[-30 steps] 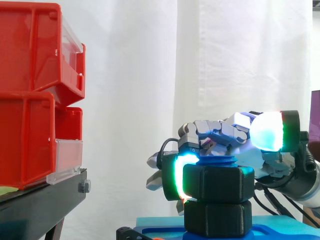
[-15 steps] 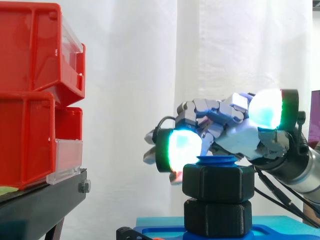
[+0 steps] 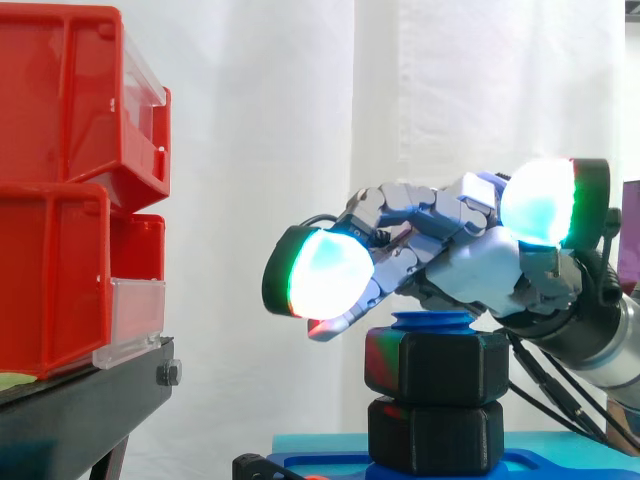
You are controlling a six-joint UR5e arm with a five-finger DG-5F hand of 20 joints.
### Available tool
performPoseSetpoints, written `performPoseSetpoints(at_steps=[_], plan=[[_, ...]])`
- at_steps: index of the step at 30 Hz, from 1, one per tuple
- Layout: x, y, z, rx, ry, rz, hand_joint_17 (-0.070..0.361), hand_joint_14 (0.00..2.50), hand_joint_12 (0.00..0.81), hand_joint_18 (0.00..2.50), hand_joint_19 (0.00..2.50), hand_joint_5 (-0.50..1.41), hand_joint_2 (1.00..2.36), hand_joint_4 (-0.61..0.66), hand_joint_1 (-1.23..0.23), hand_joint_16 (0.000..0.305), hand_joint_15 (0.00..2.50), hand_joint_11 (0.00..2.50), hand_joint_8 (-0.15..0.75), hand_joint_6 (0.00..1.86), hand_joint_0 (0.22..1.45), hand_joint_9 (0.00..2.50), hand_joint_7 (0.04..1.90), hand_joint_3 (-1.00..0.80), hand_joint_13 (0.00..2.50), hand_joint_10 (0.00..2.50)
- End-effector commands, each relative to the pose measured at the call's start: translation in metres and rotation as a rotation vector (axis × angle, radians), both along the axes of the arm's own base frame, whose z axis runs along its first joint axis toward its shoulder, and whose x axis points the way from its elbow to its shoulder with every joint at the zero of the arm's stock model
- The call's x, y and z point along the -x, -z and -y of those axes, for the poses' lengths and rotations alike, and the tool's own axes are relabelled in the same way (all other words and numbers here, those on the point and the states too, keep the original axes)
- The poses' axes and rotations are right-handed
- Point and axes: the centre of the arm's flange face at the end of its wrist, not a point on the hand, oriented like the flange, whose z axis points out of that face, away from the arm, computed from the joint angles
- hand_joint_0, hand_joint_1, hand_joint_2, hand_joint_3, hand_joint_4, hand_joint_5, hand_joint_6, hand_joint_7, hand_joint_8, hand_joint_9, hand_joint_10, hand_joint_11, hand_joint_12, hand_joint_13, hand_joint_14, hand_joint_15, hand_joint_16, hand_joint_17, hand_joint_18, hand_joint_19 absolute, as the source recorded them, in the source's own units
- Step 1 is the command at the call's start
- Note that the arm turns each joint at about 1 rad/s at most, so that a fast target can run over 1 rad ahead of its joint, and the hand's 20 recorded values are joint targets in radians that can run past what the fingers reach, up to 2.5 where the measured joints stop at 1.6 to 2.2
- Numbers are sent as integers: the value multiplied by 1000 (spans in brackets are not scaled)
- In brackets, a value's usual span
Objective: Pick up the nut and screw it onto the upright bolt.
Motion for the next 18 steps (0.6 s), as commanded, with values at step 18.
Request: performPoseSetpoints(at_steps=[18], plan=[[7,30,-26,-4,31,-28,70,0,280,89,0,-112,1000,198,-46,31,0,0,202,502,477,678,744,-500,365,0]])
